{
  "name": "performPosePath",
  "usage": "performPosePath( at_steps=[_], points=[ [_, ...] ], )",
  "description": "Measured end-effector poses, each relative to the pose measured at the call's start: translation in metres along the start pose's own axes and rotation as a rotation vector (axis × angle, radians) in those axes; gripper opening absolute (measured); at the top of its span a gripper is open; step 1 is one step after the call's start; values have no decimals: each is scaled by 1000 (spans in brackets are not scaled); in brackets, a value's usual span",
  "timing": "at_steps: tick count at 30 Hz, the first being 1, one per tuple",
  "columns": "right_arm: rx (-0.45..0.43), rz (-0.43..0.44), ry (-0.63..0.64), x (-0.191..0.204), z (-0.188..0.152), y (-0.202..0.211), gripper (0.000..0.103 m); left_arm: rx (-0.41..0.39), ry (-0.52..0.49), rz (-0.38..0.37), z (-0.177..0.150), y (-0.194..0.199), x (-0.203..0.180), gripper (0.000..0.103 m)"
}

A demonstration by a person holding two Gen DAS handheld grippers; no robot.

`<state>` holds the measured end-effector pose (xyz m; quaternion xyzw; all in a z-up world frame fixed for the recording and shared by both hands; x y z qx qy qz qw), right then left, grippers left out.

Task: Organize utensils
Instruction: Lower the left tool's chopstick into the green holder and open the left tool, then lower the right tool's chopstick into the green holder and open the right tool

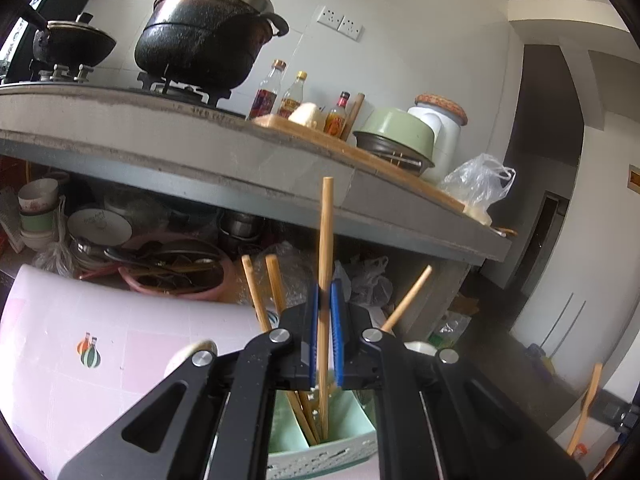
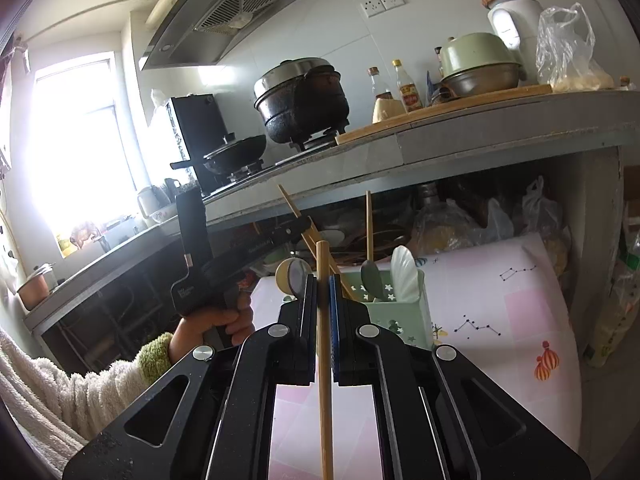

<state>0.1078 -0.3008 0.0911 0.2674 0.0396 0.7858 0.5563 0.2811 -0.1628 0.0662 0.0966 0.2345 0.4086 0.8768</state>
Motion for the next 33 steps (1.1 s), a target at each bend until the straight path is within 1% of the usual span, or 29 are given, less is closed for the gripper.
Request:
performPosePath(
  at_steps=[5,13,15,17,18,20,24,25,27,29,33],
  points=[
    [2,-5,3,0,0,0,4,50,-11,-16,-20,-3,-4,6],
    [3,-22,20,3,7,-1,4,102,-29,-6,-40,2,-4,7],
    [-1,-27,37,5,11,-3,4,105,-34,3,-41,7,-3,16],
    [-9,-32,60,7,18,-4,4,97,-41,11,-41,15,-3,32],
    [-14,-33,70,8,22,-5,4,92,-48,14,-40,20,-3,35],
    [-29,-29,92,11,33,-7,4,82,-62,21,-40,30,-4,47],
    [-70,-27,135,16,61,-11,4,69,-73,40,-40,53,-3,59],
    [-80,-22,138,16,68,-13,4,70,-69,43,-41,61,-2,64],
    [-108,-15,145,17,85,-15,4,74,-68,47,-46,73,1,68],
    [-133,-7,153,19,102,-20,4,92,-76,58,-53,84,4,74],
    [-176,-20,182,23,132,-35,4,143,-100,101,-78,103,11,79]
  ],
)
Point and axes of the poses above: each gripper's, at about its wrist camera, not at the fingertips, and y roughly against the way its jaws point, x to its left, z to its top, the point moved 7 cm from there along -y, roughly the way its jaws point, and after that the axes turned 6 degrees about x, right-handed, at the moved point
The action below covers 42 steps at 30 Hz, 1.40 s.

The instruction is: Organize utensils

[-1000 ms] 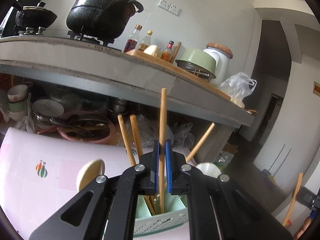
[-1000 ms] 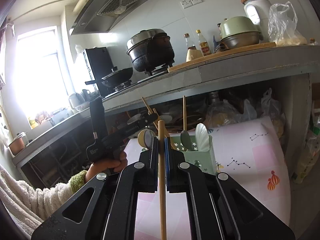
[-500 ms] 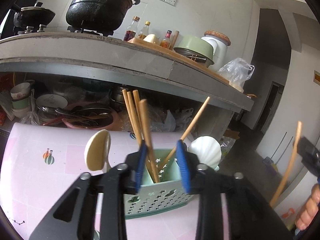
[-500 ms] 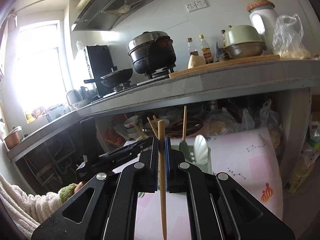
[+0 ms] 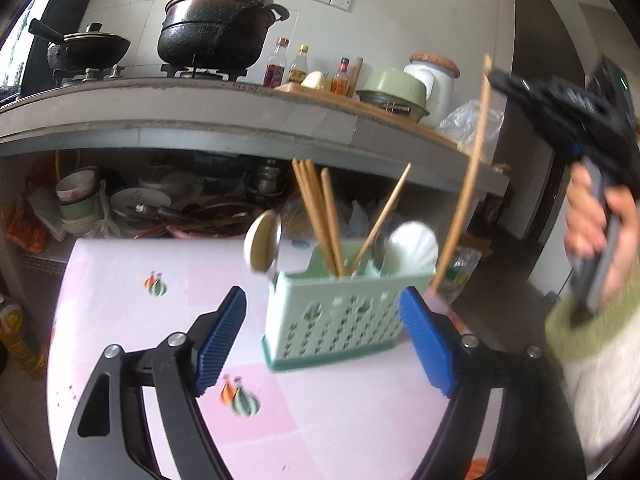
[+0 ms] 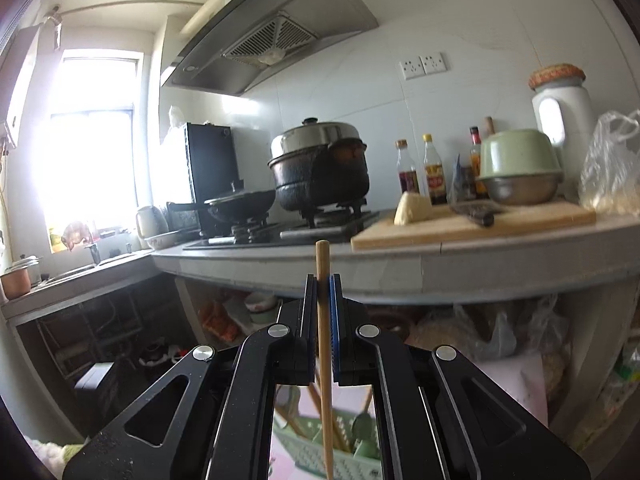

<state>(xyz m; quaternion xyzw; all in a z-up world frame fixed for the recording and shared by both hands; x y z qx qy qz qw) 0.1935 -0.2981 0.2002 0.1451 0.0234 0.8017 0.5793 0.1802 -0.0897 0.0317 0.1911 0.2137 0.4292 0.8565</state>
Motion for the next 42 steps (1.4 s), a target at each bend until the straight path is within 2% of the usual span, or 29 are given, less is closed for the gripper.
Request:
performPosePath(
  at_steps=[6,12,18,25,27,32,36,38,40,41,42],
  points=[
    [-12,-11,18,1,12,-33,4,83,-4,73,-47,11,10,85],
    [26,-44,83,6,-7,-65,4,110,36,103,-67,13,16,90],
    [120,-94,197,12,-53,-89,4,108,39,128,-69,13,18,94],
    [233,-124,277,15,-104,-94,4,96,17,178,-67,12,19,96],
    [246,-121,284,16,-110,-92,0,99,28,181,-67,11,19,96],
    [287,-129,282,15,-118,-93,0,101,57,194,-63,10,19,96],
    [267,-121,226,15,-113,-76,2,92,53,220,-60,14,17,96],
    [261,-115,186,16,-113,-64,8,91,52,233,-59,16,15,97],
    [261,-116,137,18,-115,-48,27,89,51,253,-58,18,15,97],
    [267,-116,113,19,-118,-41,33,88,50,273,-58,20,15,97],
    [276,-124,82,21,-123,-32,43,88,48,305,-58,21,15,97]
  ],
)
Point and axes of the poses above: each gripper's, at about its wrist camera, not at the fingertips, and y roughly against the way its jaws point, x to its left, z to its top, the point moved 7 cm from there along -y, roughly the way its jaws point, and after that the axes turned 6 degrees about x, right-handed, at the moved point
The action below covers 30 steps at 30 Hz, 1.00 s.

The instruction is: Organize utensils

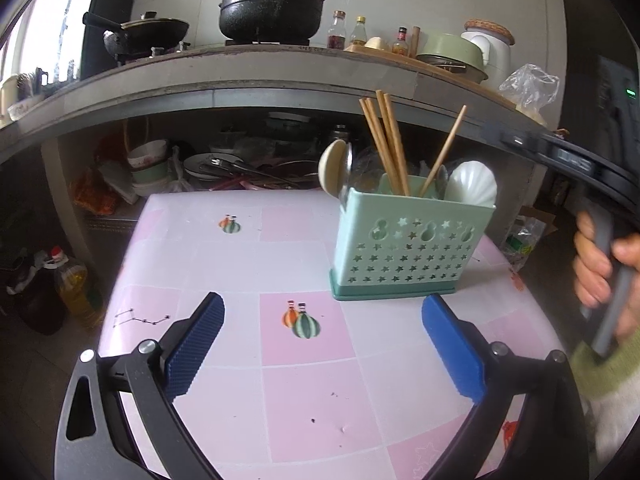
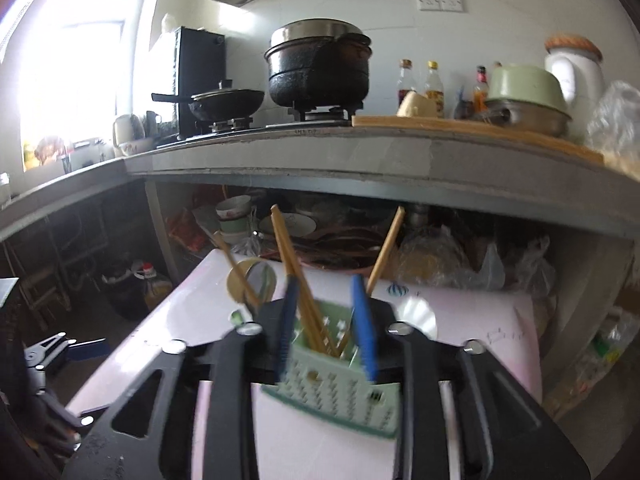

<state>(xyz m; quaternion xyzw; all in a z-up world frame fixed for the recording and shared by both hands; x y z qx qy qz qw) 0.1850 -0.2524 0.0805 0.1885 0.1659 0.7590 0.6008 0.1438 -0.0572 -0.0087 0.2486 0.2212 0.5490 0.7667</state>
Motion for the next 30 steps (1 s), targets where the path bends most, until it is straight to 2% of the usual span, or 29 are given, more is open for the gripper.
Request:
performPosePath(
  at_steps=[1,2,4,7,9,14,18,23,30],
  points=[
    [12,-8,-21,2,-7,6,51,-2,-3,31,0,2,1,97],
    [36,-27,-37,4,-17,11,54,-8,-6,50,0,3,2,97],
    [80,-77,-58,8,-35,18,70,-18,-10,77,0,7,2,97],
    [163,-161,-83,11,-62,22,82,-33,-10,134,1,12,5,97],
    [214,-252,-98,8,-79,23,87,-41,5,184,3,15,9,97],
    [282,-386,-108,5,-103,26,94,-15,47,234,9,17,16,97],
    [286,-430,-114,8,-105,26,95,14,99,295,11,15,28,97],
    [267,-454,-107,10,-103,31,95,39,118,338,11,14,35,97],
    [252,-460,-135,6,-98,35,95,23,111,358,12,20,38,97]
  ],
)
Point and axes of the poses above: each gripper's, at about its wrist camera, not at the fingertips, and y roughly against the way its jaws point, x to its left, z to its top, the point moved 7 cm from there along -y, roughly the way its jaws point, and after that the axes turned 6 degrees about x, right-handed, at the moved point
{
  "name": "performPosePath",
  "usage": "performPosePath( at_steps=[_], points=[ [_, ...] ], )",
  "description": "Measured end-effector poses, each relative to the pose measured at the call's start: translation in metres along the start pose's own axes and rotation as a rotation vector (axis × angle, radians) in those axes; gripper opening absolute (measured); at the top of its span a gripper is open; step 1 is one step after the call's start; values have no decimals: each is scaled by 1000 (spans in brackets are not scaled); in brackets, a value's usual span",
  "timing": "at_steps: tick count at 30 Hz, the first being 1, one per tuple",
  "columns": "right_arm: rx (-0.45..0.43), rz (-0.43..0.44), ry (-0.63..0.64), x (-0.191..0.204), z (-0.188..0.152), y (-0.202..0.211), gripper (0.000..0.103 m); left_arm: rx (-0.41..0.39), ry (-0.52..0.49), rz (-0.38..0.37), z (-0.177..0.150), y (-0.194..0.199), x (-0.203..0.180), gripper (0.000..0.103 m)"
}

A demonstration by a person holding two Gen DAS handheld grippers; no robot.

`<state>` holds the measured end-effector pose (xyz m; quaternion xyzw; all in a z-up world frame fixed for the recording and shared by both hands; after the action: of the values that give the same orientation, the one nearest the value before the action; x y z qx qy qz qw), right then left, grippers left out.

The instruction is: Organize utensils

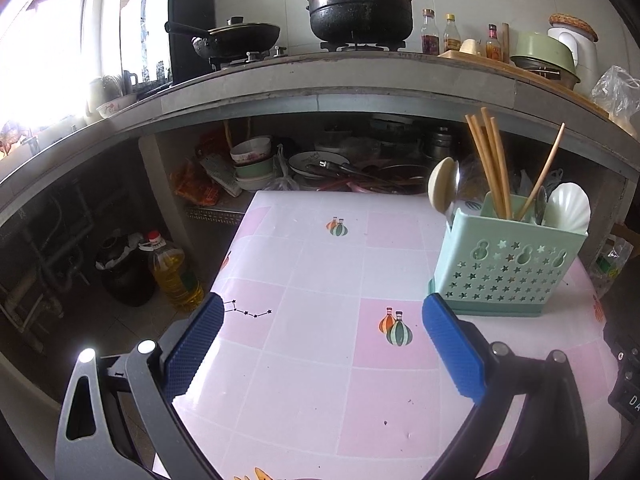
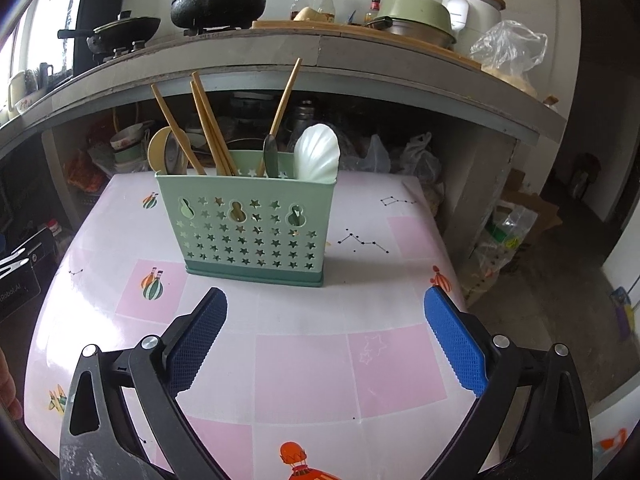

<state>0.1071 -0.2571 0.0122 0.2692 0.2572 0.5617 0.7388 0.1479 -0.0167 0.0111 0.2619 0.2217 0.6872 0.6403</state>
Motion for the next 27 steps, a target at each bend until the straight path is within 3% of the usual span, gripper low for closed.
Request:
performPosePath(
  at_steps=[27],
  points=[
    [-4,12,-10,3,2,4,95,21,-14,-24,1,-1,-5,97]
  ],
)
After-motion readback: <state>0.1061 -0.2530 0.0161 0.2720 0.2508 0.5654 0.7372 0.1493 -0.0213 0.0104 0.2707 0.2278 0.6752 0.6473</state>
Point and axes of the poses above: each gripper's, at about its wrist camera, not at the fingertips, and y roughly against the way its jaws point, x to its left, z to its top, the point moved 7 cm from there along -y, roughly the way its jaws point, and after that the axes turned 6 degrees about x, right-handed, at the moved point
